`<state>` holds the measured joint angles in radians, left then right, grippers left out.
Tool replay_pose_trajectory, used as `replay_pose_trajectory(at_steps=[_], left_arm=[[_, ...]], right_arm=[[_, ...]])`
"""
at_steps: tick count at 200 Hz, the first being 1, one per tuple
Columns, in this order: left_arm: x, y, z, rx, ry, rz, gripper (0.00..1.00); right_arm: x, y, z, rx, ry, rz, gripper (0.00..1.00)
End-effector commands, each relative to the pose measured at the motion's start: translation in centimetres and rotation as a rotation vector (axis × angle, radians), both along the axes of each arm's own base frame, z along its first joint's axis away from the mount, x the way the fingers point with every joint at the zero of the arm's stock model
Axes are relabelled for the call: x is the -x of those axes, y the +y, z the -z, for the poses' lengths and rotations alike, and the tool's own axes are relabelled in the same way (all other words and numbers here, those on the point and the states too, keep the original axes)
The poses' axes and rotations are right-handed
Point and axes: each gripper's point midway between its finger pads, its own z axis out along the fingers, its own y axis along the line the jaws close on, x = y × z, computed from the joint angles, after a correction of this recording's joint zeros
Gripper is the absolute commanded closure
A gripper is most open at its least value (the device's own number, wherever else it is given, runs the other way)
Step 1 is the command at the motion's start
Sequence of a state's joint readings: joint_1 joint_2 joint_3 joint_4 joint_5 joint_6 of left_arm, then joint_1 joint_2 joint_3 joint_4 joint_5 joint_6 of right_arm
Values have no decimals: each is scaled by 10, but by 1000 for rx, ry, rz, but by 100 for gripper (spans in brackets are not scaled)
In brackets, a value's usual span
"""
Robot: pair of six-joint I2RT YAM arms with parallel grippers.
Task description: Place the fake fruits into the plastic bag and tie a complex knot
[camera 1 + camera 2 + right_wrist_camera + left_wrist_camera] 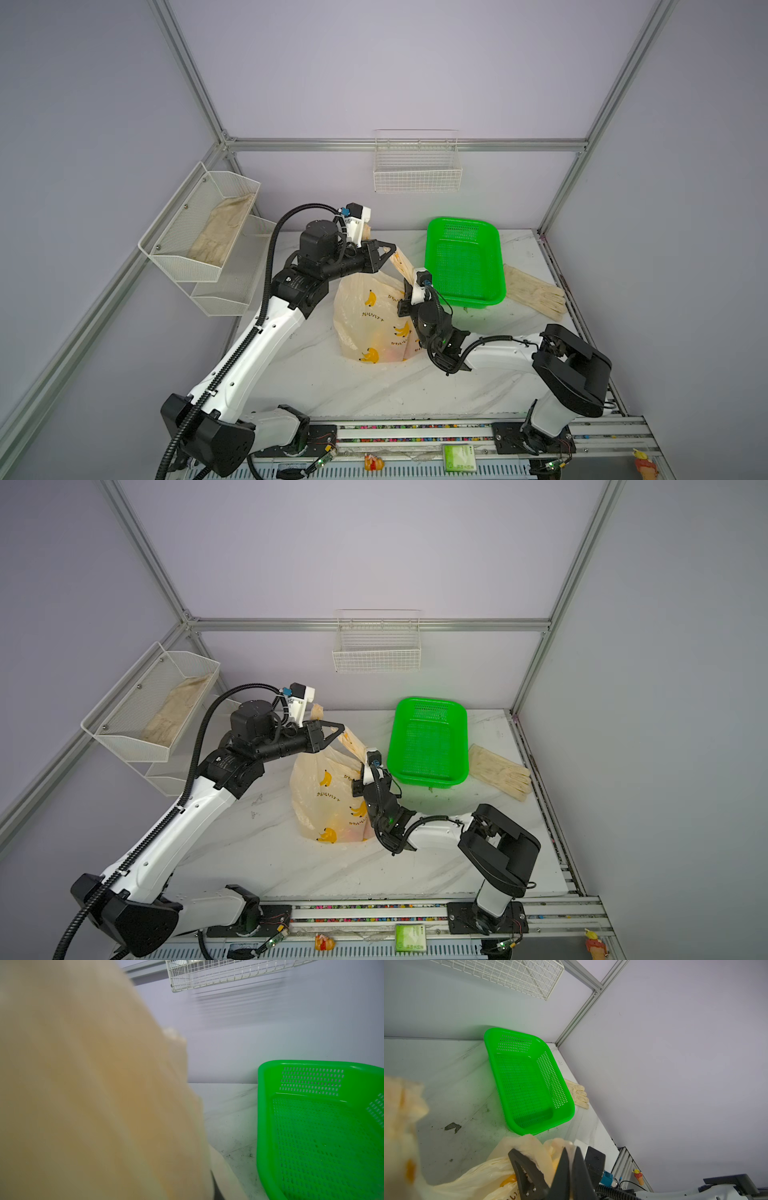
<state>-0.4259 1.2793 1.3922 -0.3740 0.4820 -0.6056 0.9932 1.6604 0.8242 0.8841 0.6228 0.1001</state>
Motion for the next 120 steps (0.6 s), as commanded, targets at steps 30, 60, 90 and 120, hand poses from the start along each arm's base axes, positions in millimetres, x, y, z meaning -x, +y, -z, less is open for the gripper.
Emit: replay_pose_trajectory(at_steps=[30, 60, 90, 120], left_arm=[[-4, 6, -36, -22, -172, -8, 85], [-1, 9, -42, -45, -226, -8, 61], [5, 7, -39, -46, -225, 17, 49], [6, 7, -33, -45, -194, 18, 51]], right_arm=[[10, 4, -10, 13, 1, -84, 100], [13, 4, -12, 7, 10, -98, 100], [13, 4, -13, 9, 16, -99, 100], [13, 3, -15, 8, 12, -94, 100]])
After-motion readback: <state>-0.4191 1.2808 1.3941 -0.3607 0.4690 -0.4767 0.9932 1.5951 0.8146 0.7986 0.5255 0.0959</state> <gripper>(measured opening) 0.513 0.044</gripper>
